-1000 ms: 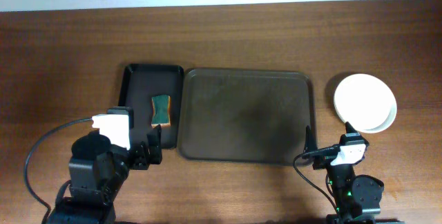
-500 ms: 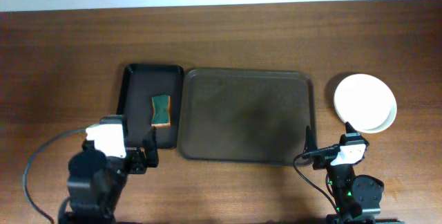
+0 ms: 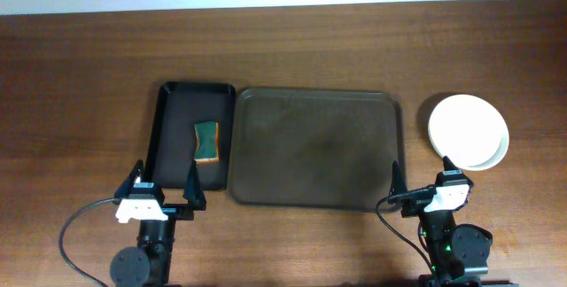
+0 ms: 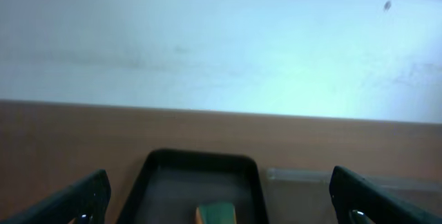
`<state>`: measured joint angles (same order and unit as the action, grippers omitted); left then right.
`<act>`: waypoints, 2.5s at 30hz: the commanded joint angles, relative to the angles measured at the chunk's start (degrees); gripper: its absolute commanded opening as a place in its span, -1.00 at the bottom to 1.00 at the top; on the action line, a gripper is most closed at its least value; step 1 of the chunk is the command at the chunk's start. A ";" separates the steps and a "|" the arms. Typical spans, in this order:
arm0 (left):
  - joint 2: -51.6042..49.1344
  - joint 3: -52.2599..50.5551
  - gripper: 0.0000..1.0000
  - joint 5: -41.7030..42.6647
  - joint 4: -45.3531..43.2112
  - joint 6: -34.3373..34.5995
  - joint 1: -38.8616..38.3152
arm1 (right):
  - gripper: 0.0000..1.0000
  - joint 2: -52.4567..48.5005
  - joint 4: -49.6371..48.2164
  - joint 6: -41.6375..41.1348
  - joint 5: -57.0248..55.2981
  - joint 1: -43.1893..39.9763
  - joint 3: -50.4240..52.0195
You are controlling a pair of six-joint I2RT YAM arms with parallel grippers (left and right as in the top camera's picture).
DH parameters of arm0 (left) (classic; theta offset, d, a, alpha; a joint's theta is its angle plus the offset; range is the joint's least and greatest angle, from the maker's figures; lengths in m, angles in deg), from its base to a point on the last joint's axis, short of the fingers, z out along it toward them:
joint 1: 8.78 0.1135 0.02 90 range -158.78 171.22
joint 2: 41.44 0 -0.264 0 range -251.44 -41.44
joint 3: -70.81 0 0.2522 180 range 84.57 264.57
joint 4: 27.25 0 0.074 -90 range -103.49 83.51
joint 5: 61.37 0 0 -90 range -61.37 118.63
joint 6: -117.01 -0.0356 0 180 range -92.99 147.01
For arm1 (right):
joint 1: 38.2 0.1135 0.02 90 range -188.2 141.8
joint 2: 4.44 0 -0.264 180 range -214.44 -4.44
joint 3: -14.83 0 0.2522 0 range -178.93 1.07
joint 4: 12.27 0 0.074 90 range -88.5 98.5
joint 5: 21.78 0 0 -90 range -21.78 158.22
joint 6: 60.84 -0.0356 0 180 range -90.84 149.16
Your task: Clean dirty plates on tray and stack at the side
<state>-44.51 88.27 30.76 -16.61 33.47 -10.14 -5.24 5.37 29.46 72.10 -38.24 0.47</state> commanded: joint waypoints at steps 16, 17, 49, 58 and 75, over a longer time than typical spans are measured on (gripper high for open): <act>2.80 -3.21 0.99 0.63 7.54 -1.40 0.42 | 0.97 0.59 0.42 0.35 -0.52 -0.37 0.28; 2.80 -3.21 0.99 0.63 7.54 -1.40 0.42 | 0.97 0.59 0.42 0.35 -0.52 -0.37 0.28; 2.78 -3.21 0.99 0.63 7.54 -1.40 0.42 | 0.97 0.59 0.42 0.35 -0.52 -0.37 0.28; 2.78 -3.21 0.99 0.63 7.54 -1.40 0.42 | 0.97 0.59 0.39 0.35 -0.52 -0.37 0.28; 2.78 -3.21 0.99 0.63 7.56 -1.40 0.42 | 0.97 0.59 0.39 0.35 -0.52 -0.37 0.28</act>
<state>-42.13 85.41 30.78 -8.98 33.01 -10.12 -5.24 5.37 29.43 72.08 -38.24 0.47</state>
